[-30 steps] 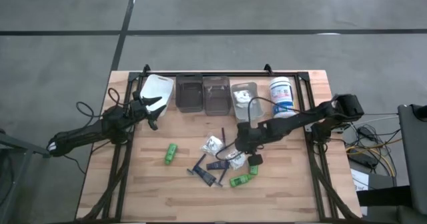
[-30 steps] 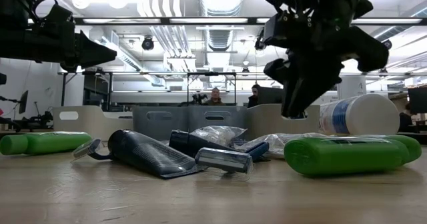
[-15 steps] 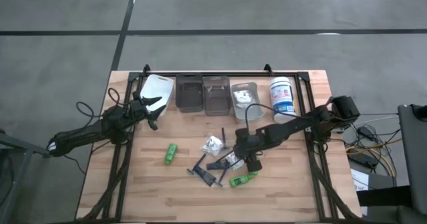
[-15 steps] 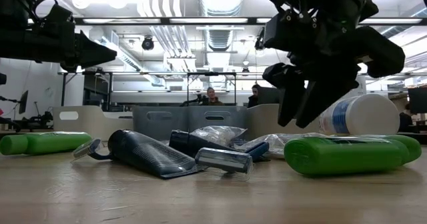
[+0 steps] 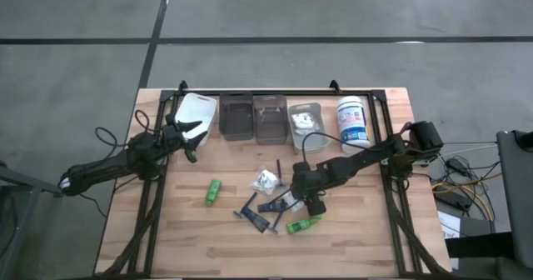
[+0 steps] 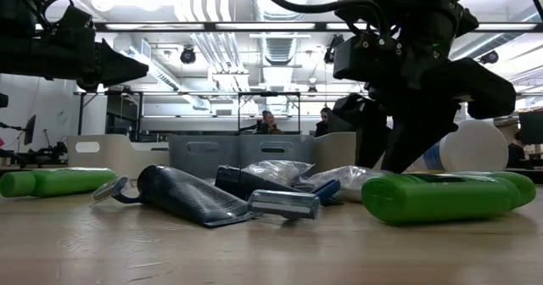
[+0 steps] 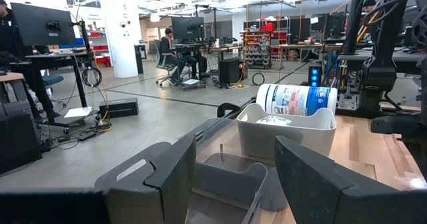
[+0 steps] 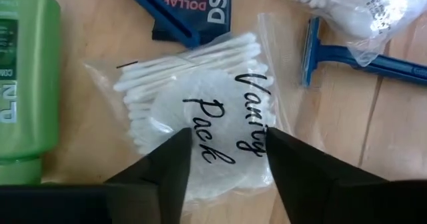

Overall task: Pick & Place Travel size toiletries
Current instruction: Put the bottom cotton pack into the grey bin

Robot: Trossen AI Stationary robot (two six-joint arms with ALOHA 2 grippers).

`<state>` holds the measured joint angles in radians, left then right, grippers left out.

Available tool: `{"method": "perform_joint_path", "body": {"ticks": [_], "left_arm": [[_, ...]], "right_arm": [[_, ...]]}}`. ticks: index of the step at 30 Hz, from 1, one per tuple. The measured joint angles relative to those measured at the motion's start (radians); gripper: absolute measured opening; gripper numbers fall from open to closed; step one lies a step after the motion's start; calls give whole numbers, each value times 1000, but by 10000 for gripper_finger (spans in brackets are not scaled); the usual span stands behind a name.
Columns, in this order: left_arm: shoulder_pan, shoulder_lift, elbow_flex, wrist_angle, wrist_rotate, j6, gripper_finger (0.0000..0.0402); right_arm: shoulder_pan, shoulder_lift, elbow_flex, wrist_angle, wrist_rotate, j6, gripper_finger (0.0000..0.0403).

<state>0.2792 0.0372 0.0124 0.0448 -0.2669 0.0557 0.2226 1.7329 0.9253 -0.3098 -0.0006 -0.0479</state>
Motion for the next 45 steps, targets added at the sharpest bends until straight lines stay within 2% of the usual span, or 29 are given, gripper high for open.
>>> {"method": "perform_joint_path", "body": {"ticks": [10, 14, 31, 40, 45], "left_arm": [[0, 0, 0, 0, 0, 0, 207], [0, 0, 0, 0, 0, 0, 206], [0, 0, 0, 0, 0, 0, 207], [0, 0, 0, 0, 0, 0, 207], [0, 0, 0, 0, 0, 0, 207]], "right_arm": [[-2, 7, 1, -1, 3, -5, 46], [-1, -20, 3, -21, -1, -10, 14], [-17, -275, 61, -157, -8, -34, 17], [-24, -426, 69, -158, -8, -30, 12], [-25, -457, 69, -158, -7, -12, 21]]}}
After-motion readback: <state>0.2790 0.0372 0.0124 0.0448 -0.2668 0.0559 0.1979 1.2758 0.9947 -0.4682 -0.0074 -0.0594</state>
